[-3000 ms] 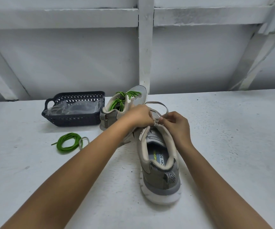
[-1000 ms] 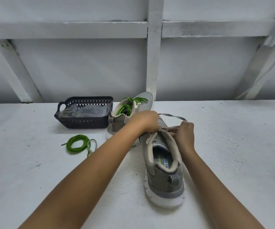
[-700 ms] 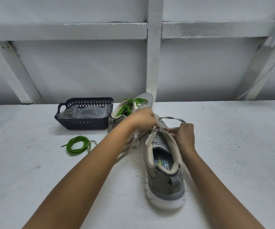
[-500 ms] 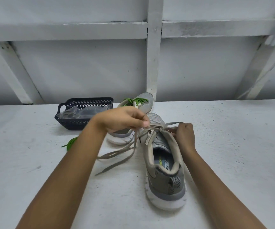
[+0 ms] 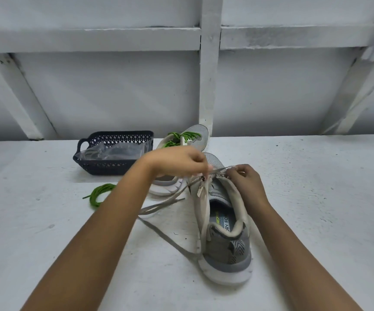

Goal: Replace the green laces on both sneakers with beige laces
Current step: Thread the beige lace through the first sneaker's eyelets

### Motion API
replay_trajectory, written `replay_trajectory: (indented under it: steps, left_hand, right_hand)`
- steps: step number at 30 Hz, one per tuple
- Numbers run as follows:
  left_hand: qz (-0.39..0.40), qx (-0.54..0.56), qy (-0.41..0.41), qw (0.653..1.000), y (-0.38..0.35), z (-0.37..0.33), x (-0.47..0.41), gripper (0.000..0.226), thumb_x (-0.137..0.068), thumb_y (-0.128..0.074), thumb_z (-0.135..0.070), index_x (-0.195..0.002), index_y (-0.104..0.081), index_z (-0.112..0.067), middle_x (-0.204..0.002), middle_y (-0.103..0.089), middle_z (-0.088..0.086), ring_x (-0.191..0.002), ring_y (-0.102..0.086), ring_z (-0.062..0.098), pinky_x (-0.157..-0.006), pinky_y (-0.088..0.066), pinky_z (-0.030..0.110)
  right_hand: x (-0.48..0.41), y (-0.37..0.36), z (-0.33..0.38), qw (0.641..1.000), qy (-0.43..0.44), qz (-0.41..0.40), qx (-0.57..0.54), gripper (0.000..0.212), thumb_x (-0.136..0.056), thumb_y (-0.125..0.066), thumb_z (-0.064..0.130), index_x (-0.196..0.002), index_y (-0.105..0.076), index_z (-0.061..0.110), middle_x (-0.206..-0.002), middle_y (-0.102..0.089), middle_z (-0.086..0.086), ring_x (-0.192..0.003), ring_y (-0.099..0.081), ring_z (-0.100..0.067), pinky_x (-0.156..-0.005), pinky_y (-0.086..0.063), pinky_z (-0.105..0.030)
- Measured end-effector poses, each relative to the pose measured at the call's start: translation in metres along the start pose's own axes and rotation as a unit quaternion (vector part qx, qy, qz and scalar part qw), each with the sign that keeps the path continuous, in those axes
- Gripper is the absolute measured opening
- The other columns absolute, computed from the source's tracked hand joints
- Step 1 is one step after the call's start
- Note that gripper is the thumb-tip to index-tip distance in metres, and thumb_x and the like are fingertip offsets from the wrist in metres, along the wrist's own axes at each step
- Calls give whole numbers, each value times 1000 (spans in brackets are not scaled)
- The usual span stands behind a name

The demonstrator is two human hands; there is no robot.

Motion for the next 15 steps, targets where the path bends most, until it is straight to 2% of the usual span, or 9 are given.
replay_trajectory:
  steps: [1, 3, 6, 8, 10, 12, 15]
  left_hand:
    - [-39, -45, 28, 998, -2, -4, -8, 23, -95, -50, -32, -88, -65, -16, -69, -53, -7, -63, -50, 7, -62, -40, 24]
    - [-67, -95, 63, 991, -7, -9, -23, 20, -93, -49, -24, -84, -63, -14, -72, -55, -2, -67, -50, 14, -61, -37, 25]
    - [-51, -141, 103, 983, -13, -12, -37, 26, -88, -48, -21, -66, -52, -9, -63, -48, 5, -60, -43, 20, -53, -32, 27]
    - [-37, -175, 118, 977, -17, -15, -41, 26, -89, -49, -24, -66, -50, -11, -60, -45, 2, -60, -44, 19, -49, -31, 26]
    - [-26, -196, 120, 973, -22, -18, -44, 25, -89, -50, -25, -68, -50, -11, -63, -46, 1, -65, -48, 20, -49, -32, 26]
    - [-19, -207, 120, 971, -25, -20, -45, 29, -89, -50, -22, -62, -45, -12, -63, -45, 2, -59, -46, 18, -48, -32, 26]
    - [-17, -218, 126, 968, -26, -22, -45, 29, -88, -51, -20, -61, -43, -13, -64, -46, 2, -59, -46, 18, -47, -32, 26]
  right_hand:
    - [0, 1, -1, 1000, 1, 8, -6, 7, -90, -57, 9, -88, -57, 3, -68, -58, -2, -41, -50, 7, -42, -38, -7]
    - [0, 3, -2, 999, -11, 35, -32, 14, -91, -59, 13, -83, -58, 1, -65, -58, -4, -45, -52, 2, -46, -41, -10]
    - [-6, 6, -5, 986, -64, 85, -128, 19, -94, -52, 10, -81, -63, 2, -75, -63, -7, -71, -59, -16, -65, -46, -23]
    - [-10, 8, -6, 977, -79, 105, -167, 24, -95, -45, 6, -82, -66, 5, -80, -64, -7, -78, -58, -21, -72, -46, -26]
    - [-11, 8, -7, 975, -83, 113, -173, 26, -95, -43, 4, -86, -67, 6, -85, -64, -9, -82, -57, -22, -76, -47, -28]
    - [-12, 8, -7, 973, -87, 114, -180, 23, -95, -45, 3, -93, -68, 6, -88, -62, -10, -83, -57, -21, -79, -47, -28]
    - [-14, 8, -9, 973, -90, 107, -186, 20, -93, -49, -2, -105, -63, 4, -81, -62, -7, -74, -58, -17, -71, -50, -24]
Point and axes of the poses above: each hand's wrist, its own x-axis away from the middle knuckle, its own y-axis out of the back of the hand, z = x × y, the point moved 2 cm from there along -x, towards the middle knuckle
